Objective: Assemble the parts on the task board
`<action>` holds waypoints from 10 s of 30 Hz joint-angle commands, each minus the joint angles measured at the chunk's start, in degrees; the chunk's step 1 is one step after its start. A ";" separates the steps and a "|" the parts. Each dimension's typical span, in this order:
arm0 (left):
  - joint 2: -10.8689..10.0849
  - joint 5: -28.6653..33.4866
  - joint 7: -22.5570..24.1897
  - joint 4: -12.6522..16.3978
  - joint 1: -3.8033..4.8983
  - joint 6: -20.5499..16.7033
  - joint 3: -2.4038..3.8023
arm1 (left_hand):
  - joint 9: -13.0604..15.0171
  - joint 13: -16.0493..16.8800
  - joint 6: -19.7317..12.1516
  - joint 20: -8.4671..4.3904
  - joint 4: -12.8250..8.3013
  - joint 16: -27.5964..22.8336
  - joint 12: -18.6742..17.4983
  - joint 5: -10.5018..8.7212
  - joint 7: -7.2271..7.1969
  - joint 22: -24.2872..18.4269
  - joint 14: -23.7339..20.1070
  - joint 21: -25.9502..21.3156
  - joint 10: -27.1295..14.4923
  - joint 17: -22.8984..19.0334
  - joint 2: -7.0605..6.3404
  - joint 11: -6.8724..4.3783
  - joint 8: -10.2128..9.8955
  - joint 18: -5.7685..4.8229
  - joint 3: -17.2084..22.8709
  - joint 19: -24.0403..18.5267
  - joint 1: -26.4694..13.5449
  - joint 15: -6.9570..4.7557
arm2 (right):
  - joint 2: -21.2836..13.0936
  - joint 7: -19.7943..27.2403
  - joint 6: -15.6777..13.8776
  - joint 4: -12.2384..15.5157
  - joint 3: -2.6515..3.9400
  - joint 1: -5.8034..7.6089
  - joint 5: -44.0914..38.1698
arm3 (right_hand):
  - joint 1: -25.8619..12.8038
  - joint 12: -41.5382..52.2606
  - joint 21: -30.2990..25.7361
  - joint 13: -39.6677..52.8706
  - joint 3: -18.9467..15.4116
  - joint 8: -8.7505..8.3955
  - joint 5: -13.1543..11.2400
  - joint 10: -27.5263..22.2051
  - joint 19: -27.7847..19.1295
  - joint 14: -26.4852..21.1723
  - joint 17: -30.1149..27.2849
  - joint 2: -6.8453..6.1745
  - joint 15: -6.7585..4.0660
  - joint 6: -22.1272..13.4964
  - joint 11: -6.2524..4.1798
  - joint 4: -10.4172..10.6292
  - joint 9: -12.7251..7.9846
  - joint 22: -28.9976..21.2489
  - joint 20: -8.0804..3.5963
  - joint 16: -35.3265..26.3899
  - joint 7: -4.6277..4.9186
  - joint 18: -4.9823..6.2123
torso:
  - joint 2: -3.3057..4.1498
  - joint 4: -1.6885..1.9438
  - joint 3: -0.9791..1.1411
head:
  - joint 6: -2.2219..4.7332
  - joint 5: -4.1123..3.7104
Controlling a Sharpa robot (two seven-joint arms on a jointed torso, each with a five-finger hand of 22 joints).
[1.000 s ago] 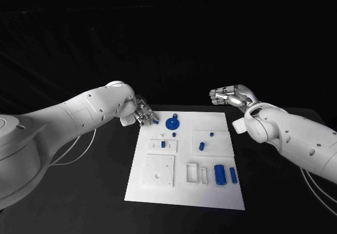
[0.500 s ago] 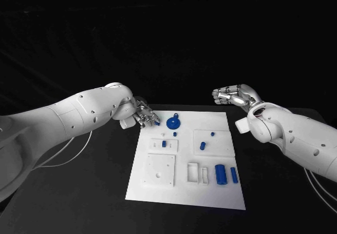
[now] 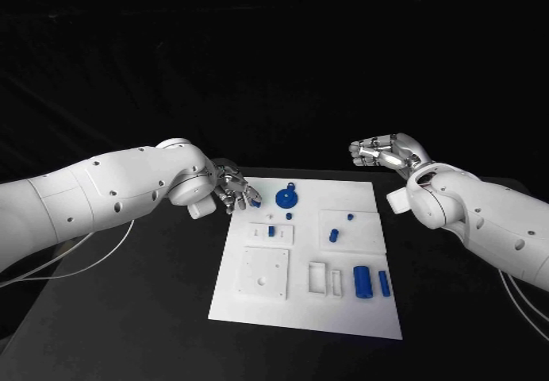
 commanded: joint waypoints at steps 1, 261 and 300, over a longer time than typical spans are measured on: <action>-0.85 -3.70 -1.46 2.45 0.10 -4.67 -0.12 | 11.31 -0.08 4.46 0.01 -2.86 0.36 0.42 0.32 -4.05 1.19 0.33 0.51 2.65 0.11 -0.24 -0.56 -0.39 -0.41 3.41 0.27 -0.54 0.01 | -0.04 0.26 0.70 -0.10 0.01 -0.04 0.32 | 0.28 -0.13 0.05 -0.08 -0.18 -0.22 0.42 -0.39 -0.23 -0.53 -0.06 -0.04 -0.02 -0.10 0.06 0.25 -0.06 -0.08 0.06 -0.38 0.11 1.13 | -0.36 0.44 -0.24 | -0.31 0.03; -1.42 -17.27 -2.97 9.93 -4.70 -10.42 -5.94 | 5.60 -0.47 5.78 -0.05 18.11 0.37 2.15 0.11 -4.63 0.92 0.44 0.16 2.65 -0.18 -12.13 -0.54 -0.34 -0.80 -3.74 0.30 -0.03 -0.14 | -0.37 0.25 1.11 -0.24 0.00 -0.34 0.10 | 0.17 -0.12 0.02 -0.08 0.48 -0.23 0.93 -0.36 -0.51 -0.83 -0.06 -0.25 0.05 -0.09 0.07 1.18 -0.06 -0.09 0.11 -0.38 0.11 1.10 | -0.68 0.81 -0.27 | -3.61 -1.27; -1.53 -16.79 -3.49 9.59 -4.68 -10.40 -5.82 | 6.21 -0.12 4.46 -0.04 22.62 0.29 2.06 -7.44 -4.42 0.96 0.31 -0.07 2.60 -0.11 -13.66 -0.45 3.27 -0.84 -4.17 0.31 -3.33 -0.11 | -0.24 0.10 0.87 -0.42 0.00 -0.59 0.14 | -0.22 -0.12 -0.01 -0.08 -1.29 -0.22 2.26 -0.50 -1.27 -1.55 -0.08 -0.44 0.17 -0.39 0.14 1.81 -0.07 -0.11 0.26 -0.40 0.20 1.09 | -0.68 0.80 -0.29 | -3.48 -1.57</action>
